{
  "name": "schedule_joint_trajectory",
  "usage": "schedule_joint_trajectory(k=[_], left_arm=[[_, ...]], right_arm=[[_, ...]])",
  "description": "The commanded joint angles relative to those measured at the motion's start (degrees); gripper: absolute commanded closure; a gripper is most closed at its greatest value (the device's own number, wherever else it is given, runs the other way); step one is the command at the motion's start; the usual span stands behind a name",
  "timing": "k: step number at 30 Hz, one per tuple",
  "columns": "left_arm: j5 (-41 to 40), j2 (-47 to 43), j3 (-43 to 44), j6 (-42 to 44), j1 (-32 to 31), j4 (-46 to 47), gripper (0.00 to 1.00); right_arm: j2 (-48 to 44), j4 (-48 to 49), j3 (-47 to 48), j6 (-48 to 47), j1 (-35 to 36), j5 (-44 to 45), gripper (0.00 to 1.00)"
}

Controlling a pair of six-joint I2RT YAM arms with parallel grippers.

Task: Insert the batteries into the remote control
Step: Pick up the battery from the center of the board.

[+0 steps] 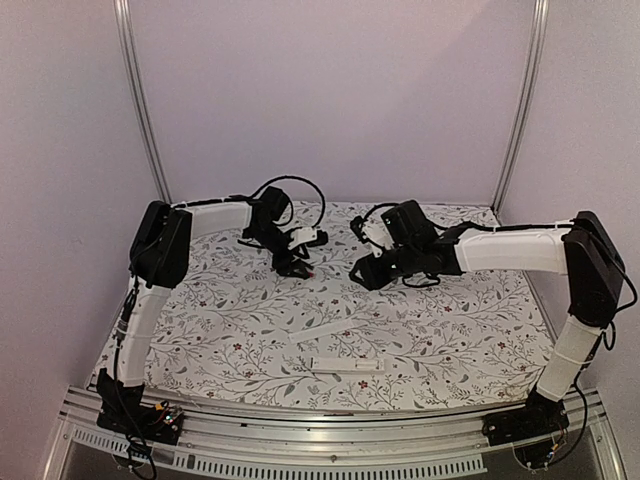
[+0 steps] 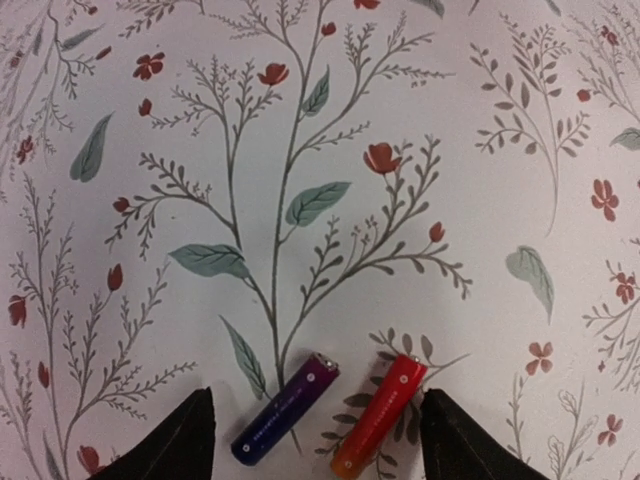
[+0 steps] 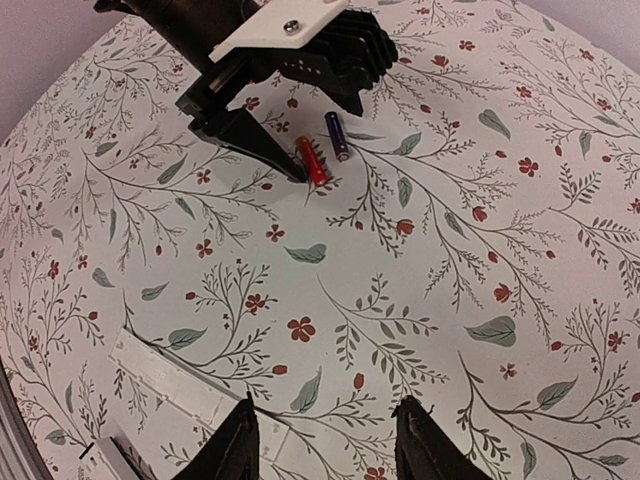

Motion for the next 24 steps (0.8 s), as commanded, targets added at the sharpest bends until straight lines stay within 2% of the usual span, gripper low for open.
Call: schedule_joint_trajectory(k=[1,7,15,21,24], left_arm=[[-1.73,1.64,-1.09,0.53,-1.36,-3.27,0.33],[-0.13,2.77,-0.54,-1.59,-2.65,-5.59,0.45],[-3.26,2.03,-3.28,-5.41,-4.42,-7.36,0.53],[-5.68,-2.01,-10.33,-9.31,-4.23,-4.39,0.54],[-6.31,-4.11,-13.64,-9.56,-3.92,-2.07,0.49]], right_arm=[[-2.23,-1.03,-0.76,-0.09,-0.13,1.54,0.55],[-2.67,-1.12,-0.89,-0.02,-0.13,1.89,0.55],[-3.40,-1.59,-1.20,-0.11,-0.13,2.15,0.55],[-4.21,-1.71,-1.54,-0.20,-0.13,2.40,0.54],[-4.43,-1.75,-1.60,-0.18,-0.13,2.29,0.54]])
